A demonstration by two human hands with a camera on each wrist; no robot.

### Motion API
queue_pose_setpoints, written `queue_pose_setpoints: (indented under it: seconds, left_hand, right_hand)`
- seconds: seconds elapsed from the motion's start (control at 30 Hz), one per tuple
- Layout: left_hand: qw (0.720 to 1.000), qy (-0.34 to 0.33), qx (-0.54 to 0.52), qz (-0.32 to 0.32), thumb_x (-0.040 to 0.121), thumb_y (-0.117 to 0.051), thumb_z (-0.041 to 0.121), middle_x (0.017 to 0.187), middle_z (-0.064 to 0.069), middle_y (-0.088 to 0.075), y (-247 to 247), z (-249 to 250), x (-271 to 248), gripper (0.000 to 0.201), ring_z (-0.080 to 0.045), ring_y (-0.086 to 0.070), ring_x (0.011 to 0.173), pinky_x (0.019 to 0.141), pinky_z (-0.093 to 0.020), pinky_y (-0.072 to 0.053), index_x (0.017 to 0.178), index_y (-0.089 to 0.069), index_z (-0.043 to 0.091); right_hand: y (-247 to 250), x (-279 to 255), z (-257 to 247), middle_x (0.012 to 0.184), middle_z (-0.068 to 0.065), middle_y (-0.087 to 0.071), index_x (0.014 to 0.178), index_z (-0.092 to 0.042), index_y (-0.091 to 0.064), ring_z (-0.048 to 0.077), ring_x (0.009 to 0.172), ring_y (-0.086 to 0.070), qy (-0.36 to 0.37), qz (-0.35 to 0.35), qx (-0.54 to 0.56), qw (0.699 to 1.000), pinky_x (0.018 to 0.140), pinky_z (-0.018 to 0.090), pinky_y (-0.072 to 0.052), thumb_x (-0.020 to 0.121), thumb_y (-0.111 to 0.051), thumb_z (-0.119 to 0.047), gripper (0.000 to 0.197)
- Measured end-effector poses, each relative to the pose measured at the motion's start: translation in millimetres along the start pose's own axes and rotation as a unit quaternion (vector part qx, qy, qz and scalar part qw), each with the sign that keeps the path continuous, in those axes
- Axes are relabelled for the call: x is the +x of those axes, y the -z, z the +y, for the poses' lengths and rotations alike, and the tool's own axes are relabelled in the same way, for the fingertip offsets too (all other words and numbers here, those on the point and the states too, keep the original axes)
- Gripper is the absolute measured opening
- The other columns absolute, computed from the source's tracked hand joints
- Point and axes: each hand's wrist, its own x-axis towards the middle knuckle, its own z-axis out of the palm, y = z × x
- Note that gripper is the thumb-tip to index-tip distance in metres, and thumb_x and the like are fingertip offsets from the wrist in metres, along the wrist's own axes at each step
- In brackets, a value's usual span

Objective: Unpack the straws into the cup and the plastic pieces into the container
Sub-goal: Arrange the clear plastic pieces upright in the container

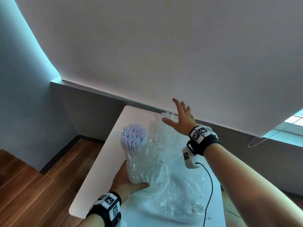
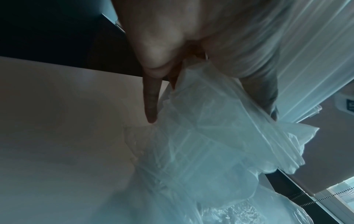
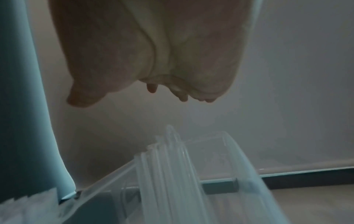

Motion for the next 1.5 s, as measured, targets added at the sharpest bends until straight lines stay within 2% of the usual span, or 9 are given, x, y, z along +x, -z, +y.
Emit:
queue_pose_setpoints:
  seconds: [0.07, 0.13, 0.2, 0.3, 0.5, 0.9, 1.1, 1.33, 1.5]
  left_hand:
    - [1.0, 0.001, -0.002, 0.0, 0.037, -0.099, 0.037, 0.115, 0.02, -0.062, -0.1, 0.3, -0.3, 0.101, -0.003, -0.058, 0.111, 0.099, -0.027, -0.045, 0.123, -0.047, 0.038]
    - [1.0, -0.001, 0.0, -0.003, 0.038, -0.099, 0.037, 0.115, 0.021, -0.061, 0.1, 0.8, -0.6, 0.099, -0.003, -0.057, 0.111, 0.098, -0.026, -0.045, 0.122, -0.046, 0.04]
    - [1.0, -0.001, -0.003, -0.01, 0.038, -0.098, 0.039, 0.118, 0.021, -0.06, 0.2, 1.4, -0.6, 0.102, -0.004, -0.056, 0.112, 0.1, -0.028, -0.044, 0.125, -0.046, 0.039]
    - [1.0, 0.002, -0.007, -0.017, 0.04, -0.099, 0.038, 0.119, 0.02, -0.06, 0.1, 1.6, -0.9, 0.103, -0.006, -0.056, 0.113, 0.1, -0.027, -0.043, 0.128, -0.046, 0.036]
    - [0.999, -0.018, -0.005, -0.027, 0.041, -0.098, 0.035, 0.117, 0.02, -0.061, 5.6, -0.4, -0.1, 0.098, -0.001, -0.057, 0.111, 0.093, -0.02, -0.043, 0.124, -0.048, 0.035]
    - [0.999, -0.028, 0.017, -0.037, 0.049, -0.098, 0.026, 0.109, 0.024, -0.057, 8.6, 1.1, -4.0, 0.089, -0.007, -0.058, 0.105, 0.09, -0.021, -0.041, 0.121, -0.045, 0.036]
    - [0.999, -0.021, -0.007, -0.031, 0.047, -0.099, 0.022, 0.111, 0.018, -0.062, 6.1, 3.1, -7.3, 0.089, -0.001, -0.059, 0.104, 0.09, -0.019, -0.045, 0.12, -0.05, 0.033]
    - [1.0, 0.008, 0.011, -0.023, 0.033, -0.098, 0.046, 0.113, 0.01, -0.068, 5.0, -2.0, -4.9, 0.099, -0.007, -0.065, 0.106, 0.101, -0.036, -0.049, 0.122, -0.058, 0.028]
    - [0.999, 0.021, 0.018, -0.016, 0.027, -0.093, 0.063, 0.11, 0.012, -0.07, 2.1, -8.3, -3.4, 0.104, -0.005, -0.066, 0.104, 0.095, -0.027, -0.05, 0.12, -0.061, 0.029]
  right_hand:
    - [5.3, -1.9, -0.3, 0.163, -0.001, 0.002, 0.15, -0.043, -0.005, 0.027, 0.149, 0.004, 0.006, 0.023, 0.027, 0.999, 0.117, 0.054, -0.007, 0.091, -0.046, -0.063, 0.074]
    - [16.3, -10.2, -4.7, 0.159, 0.0, -0.021, 0.149, -0.034, -0.021, 0.022, 0.147, -0.017, 0.055, 0.07, 0.089, 0.992, 0.116, 0.042, -0.022, 0.098, -0.05, -0.038, 0.059]
    - [23.2, -27.5, -11.4, 0.137, 0.001, -0.051, 0.139, -0.025, -0.041, 0.02, 0.127, -0.049, 0.099, 0.095, 0.113, 0.984, 0.099, 0.025, -0.041, 0.093, -0.051, -0.007, 0.05]
    - [19.0, -65.0, -22.7, 0.112, -0.004, -0.065, 0.123, -0.021, -0.057, 0.011, 0.099, -0.062, 0.14, 0.055, 0.077, 0.986, 0.087, 0.025, -0.053, 0.081, -0.044, 0.011, 0.054]
    - [-34.2, -126.6, -23.1, 0.14, -0.011, -0.045, 0.145, -0.03, -0.034, 0.006, 0.124, -0.044, 0.142, -0.084, -0.015, 0.986, 0.107, 0.024, -0.037, 0.081, -0.069, -0.024, 0.074]
    - [-84.1, -143.9, -7.4, 0.103, -0.015, -0.065, 0.11, -0.026, -0.05, 0.003, 0.095, -0.06, 0.099, 0.07, 0.144, 0.982, 0.086, 0.017, -0.047, 0.077, -0.071, -0.019, 0.039]
    - [-98.1, -142.0, -5.2, 0.105, -0.014, -0.059, 0.105, -0.023, -0.061, 0.0, 0.095, -0.057, 0.122, 0.098, 0.15, 0.976, 0.084, 0.013, -0.044, 0.079, -0.065, -0.015, 0.028]
    - [-104.8, -145.4, 2.3, 0.096, -0.013, -0.064, 0.106, -0.036, -0.051, 0.003, 0.088, -0.06, 0.124, 0.092, 0.168, 0.974, 0.078, 0.019, -0.047, 0.082, -0.064, -0.017, 0.033]
    - [-106.3, -150.7, 3.2, 0.109, -0.013, -0.062, 0.118, -0.032, -0.057, 0.004, 0.103, -0.059, 0.199, 0.116, 0.169, 0.958, 0.089, 0.021, -0.047, 0.086, -0.059, -0.005, 0.041]
